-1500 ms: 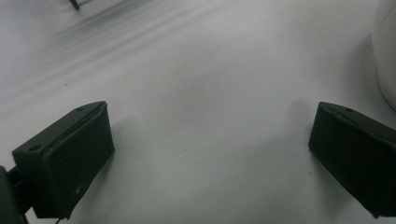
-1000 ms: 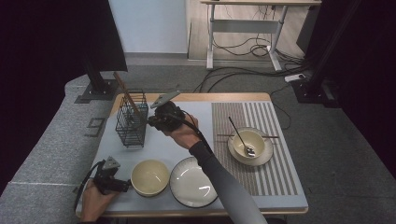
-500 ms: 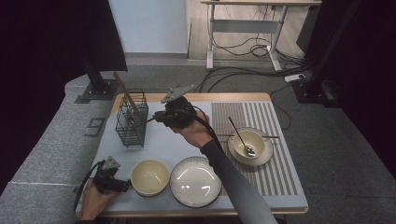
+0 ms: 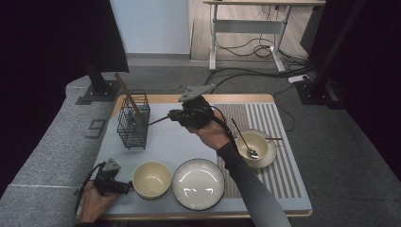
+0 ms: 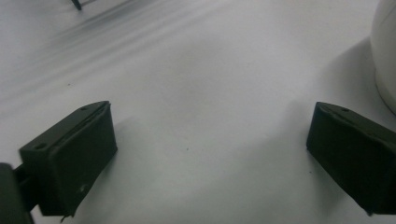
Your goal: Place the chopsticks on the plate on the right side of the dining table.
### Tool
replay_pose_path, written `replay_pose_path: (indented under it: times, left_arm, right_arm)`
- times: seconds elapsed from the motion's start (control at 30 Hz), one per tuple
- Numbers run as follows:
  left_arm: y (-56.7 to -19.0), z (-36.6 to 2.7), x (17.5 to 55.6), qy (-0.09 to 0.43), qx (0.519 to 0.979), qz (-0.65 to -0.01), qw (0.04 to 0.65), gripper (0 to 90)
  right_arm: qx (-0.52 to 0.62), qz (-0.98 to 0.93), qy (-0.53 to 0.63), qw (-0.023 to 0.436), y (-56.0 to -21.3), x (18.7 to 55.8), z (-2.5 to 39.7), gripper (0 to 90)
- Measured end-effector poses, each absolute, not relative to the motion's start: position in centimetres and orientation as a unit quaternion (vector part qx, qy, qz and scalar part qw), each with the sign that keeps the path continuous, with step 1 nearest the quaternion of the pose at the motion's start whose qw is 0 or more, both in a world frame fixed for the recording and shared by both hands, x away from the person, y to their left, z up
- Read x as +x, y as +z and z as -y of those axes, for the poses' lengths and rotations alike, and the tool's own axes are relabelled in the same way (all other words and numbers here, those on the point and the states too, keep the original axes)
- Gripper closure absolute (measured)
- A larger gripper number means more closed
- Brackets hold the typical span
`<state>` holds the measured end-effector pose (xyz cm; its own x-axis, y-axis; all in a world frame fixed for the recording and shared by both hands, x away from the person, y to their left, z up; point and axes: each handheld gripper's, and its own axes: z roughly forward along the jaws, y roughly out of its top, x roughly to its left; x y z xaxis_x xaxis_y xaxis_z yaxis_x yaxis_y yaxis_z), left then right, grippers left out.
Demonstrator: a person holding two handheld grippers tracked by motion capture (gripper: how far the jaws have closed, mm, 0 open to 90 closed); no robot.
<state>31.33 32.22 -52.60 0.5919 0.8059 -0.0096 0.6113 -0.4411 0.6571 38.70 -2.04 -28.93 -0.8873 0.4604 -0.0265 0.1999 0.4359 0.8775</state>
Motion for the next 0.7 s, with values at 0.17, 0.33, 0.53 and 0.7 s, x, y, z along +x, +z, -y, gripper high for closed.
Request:
replay_pose_path:
  times: [0.17,0.33,0.53,0.7]
  left_arm:
    - [-52.4,-32.4,31.5,0.159,0.834,-0.432,0.305,4.5]
    - [-51.6,-33.2,31.7,0.152,0.822,-0.443,0.323,4.7]
    - [-49.7,-33.7,31.8,0.16,0.815,-0.439,0.342,5.2]
    - [-47.3,-33.8,31.9,0.17,0.815,-0.426,0.354,5.5]
  right_arm:
    - [0.202,-0.837,0.491,0.135,-29.3,38.6,3.1,83.6]
    - [0.205,-0.835,0.492,0.134,-29.8,38.4,4.1,83.6]
    - [0.206,-0.835,0.493,0.134,-30.2,38.0,5.0,83.6]
    - [0.203,-0.834,0.494,0.135,-30.5,37.6,5.5,83.6]
